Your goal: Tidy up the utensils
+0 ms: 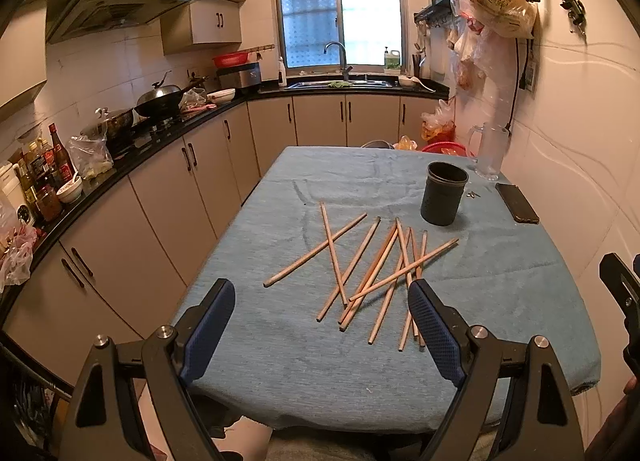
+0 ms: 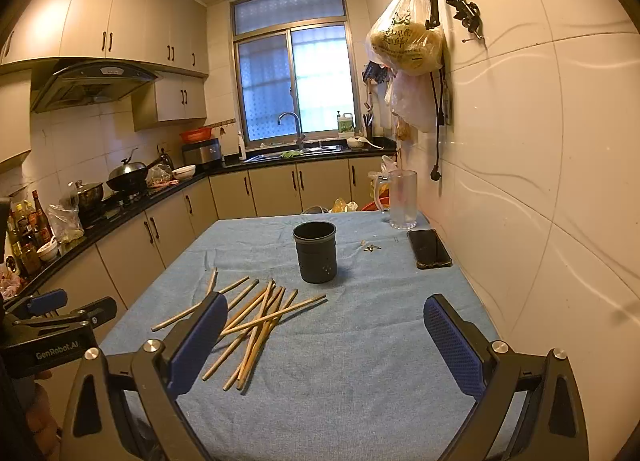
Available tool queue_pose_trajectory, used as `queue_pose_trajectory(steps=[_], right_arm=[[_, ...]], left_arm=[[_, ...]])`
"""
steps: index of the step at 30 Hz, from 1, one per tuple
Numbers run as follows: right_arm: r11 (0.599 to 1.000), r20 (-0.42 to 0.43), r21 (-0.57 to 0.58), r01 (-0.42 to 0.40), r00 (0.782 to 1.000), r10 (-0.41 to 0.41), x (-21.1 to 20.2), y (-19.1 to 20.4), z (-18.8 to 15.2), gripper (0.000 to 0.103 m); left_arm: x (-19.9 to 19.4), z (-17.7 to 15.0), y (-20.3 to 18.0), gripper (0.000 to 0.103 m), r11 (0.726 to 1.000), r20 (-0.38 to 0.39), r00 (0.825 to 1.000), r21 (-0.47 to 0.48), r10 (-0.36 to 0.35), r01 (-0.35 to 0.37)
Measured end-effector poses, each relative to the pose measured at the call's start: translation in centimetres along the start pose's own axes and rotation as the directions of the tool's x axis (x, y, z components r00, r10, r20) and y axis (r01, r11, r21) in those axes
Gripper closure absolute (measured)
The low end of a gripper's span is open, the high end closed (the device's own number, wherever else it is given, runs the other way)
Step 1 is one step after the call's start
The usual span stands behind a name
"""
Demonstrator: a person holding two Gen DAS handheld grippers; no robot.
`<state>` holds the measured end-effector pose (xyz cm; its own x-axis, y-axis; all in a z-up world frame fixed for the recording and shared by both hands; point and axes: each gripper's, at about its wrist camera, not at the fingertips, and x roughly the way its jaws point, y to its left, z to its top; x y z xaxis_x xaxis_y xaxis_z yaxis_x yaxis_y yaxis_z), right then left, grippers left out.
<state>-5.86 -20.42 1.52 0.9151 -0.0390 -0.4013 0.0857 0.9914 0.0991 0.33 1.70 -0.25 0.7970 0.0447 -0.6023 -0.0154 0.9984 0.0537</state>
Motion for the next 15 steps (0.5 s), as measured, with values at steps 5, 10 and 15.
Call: queue_pose_trajectory(steps=[5, 10, 15], right_arm=[[1.0, 0.004, -0.004, -0.005, 1.0, 0.005, -0.22, 0.03, 0.12, 0.004], [1.0, 0.004, -0.004, -0.008, 1.0, 0.008, -0.24, 0.03, 0.11, 0.004], [1.0, -0.001, 0.0, -0.009, 1.0, 0.009, -0.12, 0.04, 0.05, 0.005]], left_arm=[[-0.02, 0.01, 0.19, 0.015, 1.0, 0.001, 1.0, -0.004, 0.003, -0.003], [0.01, -0.05, 0.24, 0.015, 1.0, 0.002, 1.0, -0.002, 0.006, -0.006], [0.1, -0.08, 0.31, 0.015, 1.0, -0.005, 1.0, -0.001, 0.007, -0.007]])
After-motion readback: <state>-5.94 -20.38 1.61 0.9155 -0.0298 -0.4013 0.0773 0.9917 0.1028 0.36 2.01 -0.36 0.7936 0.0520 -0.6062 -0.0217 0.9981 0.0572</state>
